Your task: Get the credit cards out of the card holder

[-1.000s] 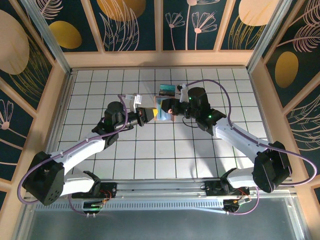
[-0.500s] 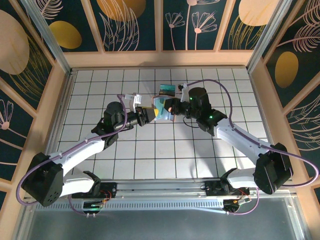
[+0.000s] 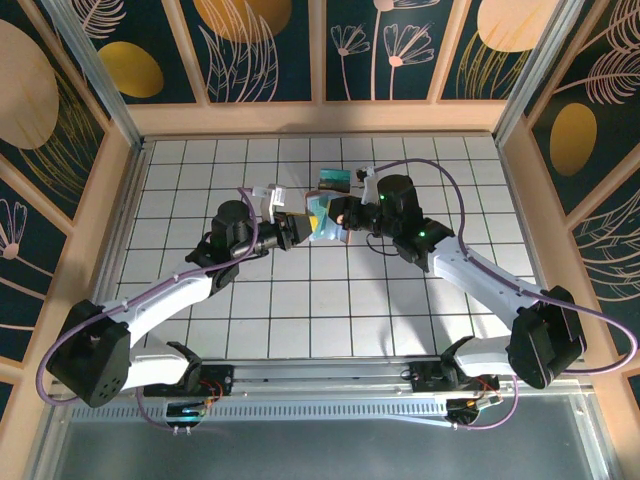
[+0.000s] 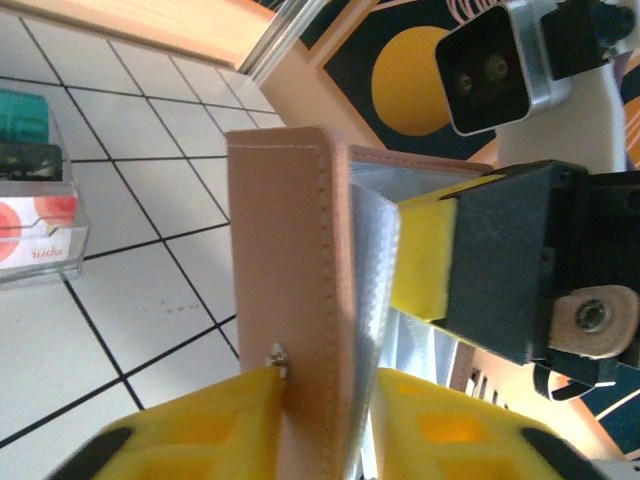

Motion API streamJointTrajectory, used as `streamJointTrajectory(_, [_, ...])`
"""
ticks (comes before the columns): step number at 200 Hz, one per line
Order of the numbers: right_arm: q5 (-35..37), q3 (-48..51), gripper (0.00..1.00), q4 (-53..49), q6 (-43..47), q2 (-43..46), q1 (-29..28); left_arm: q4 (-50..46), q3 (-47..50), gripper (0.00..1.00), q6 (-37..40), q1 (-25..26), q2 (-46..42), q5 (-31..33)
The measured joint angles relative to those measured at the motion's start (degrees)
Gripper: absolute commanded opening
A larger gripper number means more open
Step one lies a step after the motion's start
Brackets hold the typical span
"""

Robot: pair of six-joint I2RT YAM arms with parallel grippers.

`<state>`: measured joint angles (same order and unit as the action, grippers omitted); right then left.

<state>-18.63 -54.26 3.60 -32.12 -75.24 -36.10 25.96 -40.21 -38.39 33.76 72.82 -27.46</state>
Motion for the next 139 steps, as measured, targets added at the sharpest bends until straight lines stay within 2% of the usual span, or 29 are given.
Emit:
streamJointTrajectory(19, [-0.1,0.0,0.30,-0.2,0.1,0.2,0.0,-1.5,-0.5,0.09,1.1,0.0,0.2,1.1])
streamJointTrajectory(48, [0.2,0.1,0.32,-0.9,0.1,1.0,0.0,-3.5,-1.4,0.00,2.8,0.1,0.4,2.2])
streamJointTrajectory(91, [0.4,0.4,0.58,-1.6,0.6,2.1,0.0,-5.7,-2.5,0.00,4.1,0.4,0.4,3.6])
streamJointTrajectory(118, [3.5,0.4,0.68,-4.8,1.1,3.7,0.0,-8.5,-3.1,0.00,5.4,0.4,0.2,7.0])
streamJointTrajectory(139, [8.3,0.2,0.70,-8.3,1.4,5.4,0.0,-12.9,-4.3,0.00,6.8,0.4,-0.4,10.2])
